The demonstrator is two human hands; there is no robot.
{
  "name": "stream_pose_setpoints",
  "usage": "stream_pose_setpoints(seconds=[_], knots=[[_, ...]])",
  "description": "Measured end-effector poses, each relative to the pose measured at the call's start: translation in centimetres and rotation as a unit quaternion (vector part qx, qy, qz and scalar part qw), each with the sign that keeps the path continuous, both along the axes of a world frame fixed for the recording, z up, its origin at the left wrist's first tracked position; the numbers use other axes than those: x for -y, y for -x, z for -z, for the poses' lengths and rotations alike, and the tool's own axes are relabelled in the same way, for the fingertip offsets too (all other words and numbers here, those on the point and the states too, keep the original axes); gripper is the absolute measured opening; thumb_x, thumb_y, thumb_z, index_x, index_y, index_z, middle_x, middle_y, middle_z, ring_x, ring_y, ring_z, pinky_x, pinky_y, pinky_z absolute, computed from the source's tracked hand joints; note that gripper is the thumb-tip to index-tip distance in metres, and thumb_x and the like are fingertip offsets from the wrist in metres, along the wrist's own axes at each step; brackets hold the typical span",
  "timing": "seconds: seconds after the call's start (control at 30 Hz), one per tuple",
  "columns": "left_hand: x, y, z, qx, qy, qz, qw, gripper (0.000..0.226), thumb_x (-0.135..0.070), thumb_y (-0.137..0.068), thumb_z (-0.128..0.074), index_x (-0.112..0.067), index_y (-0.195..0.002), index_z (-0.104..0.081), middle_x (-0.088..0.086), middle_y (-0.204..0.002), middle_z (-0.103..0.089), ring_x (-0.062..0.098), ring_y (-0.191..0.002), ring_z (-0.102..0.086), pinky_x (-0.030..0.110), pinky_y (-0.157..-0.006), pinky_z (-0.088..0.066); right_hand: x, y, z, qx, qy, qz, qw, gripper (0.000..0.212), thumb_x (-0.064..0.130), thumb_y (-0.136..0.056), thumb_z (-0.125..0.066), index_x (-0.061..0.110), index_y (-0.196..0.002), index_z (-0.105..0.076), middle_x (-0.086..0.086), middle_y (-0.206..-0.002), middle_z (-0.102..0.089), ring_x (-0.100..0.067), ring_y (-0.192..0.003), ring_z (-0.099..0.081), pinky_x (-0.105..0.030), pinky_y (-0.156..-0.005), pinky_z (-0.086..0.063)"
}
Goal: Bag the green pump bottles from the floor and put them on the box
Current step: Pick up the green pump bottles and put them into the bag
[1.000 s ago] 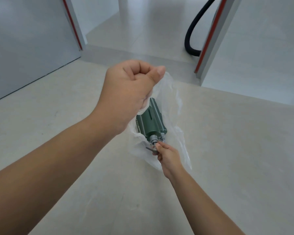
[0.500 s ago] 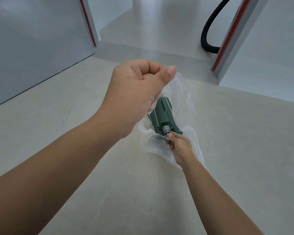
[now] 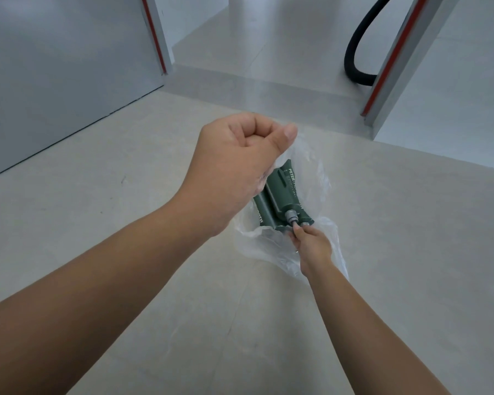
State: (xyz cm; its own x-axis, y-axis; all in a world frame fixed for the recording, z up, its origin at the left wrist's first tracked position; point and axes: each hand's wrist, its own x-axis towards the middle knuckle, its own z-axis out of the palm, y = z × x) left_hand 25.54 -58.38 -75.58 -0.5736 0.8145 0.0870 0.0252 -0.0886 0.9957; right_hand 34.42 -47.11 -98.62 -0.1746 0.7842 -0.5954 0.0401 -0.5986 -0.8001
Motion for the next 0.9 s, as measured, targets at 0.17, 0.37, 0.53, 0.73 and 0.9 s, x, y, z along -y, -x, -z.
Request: stream_pose_setpoints(seconds=[0.17, 0.37, 0.53, 0.73, 0.9], knots=[[0.1, -0.9, 0.2, 0.006, 0.001, 0.01, 1.0, 0.017, -0.01, -0.081, -0.063, -0.007, -0.066, -0.057, 0.001, -0.042, -0.033, 0.006, -0.032, -0.028, 0.011, -0.034, -0.025, 1.4, -1.6, -0.3, 0.049, -0.039, -0.053, 0.997, 0.042, -0.001, -0.081, -0.059, 0.003, -0.123, -0.053, -0.004, -0.108, -0.055, -0.021, -0.1, -0.054, -0.03, -0.092, -0.046], [0.6, -2.1, 0.5, 0.014, 0.004, 0.014, 1.0, 0.016, -0.009, -0.082, -0.062, -0.007, -0.068, -0.056, -0.005, -0.037, -0.035, 0.005, -0.031, -0.028, 0.012, -0.034, -0.025, 3.1, -4.4, -1.6, 0.041, -0.043, -0.098, 0.993, 0.051, -0.005, -0.081, -0.058, 0.001, -0.13, -0.045, -0.008, -0.135, -0.048, -0.024, -0.123, -0.047, -0.042, -0.108, -0.036], [0.9, -2.6, 0.9, 0.028, 0.011, 0.001, 1.0, 0.016, -0.011, -0.084, -0.06, -0.006, -0.069, -0.056, -0.006, -0.036, -0.035, 0.006, -0.031, -0.027, 0.013, -0.035, -0.024, 4.5, -7.9, -4.1, 0.053, -0.076, -0.215, 0.972, 0.029, 0.002, -0.083, -0.058, 0.01, -0.111, -0.062, -0.004, -0.117, -0.062, -0.016, -0.107, -0.056, -0.031, -0.097, -0.044], [0.4, -3.2, 1.4, 0.029, 0.008, -0.007, 1.0, 0.017, -0.013, -0.086, -0.059, -0.007, -0.07, -0.055, -0.007, -0.035, -0.035, 0.007, -0.032, -0.025, 0.014, -0.036, -0.021, 4.5, -13.1, -5.0, 0.121, -0.154, -0.221, 0.955, 0.016, 0.007, -0.081, -0.061, 0.021, -0.077, -0.065, -0.006, -0.087, -0.07, -0.022, -0.085, -0.065, -0.032, -0.077, -0.051], [0.7, -3.8, 1.4, 0.014, 0.01, -0.007, 1.0, 0.018, -0.013, -0.086, -0.058, -0.009, -0.07, -0.054, -0.008, -0.036, -0.034, 0.007, -0.033, -0.025, 0.014, -0.036, -0.022, 4.0, -15.6, -2.9, 0.211, -0.192, -0.125, 0.95, 0.014, 0.016, -0.082, -0.061, 0.014, -0.095, -0.063, 0.005, -0.083, -0.062, -0.014, -0.08, -0.059, -0.025, -0.069, -0.044]])
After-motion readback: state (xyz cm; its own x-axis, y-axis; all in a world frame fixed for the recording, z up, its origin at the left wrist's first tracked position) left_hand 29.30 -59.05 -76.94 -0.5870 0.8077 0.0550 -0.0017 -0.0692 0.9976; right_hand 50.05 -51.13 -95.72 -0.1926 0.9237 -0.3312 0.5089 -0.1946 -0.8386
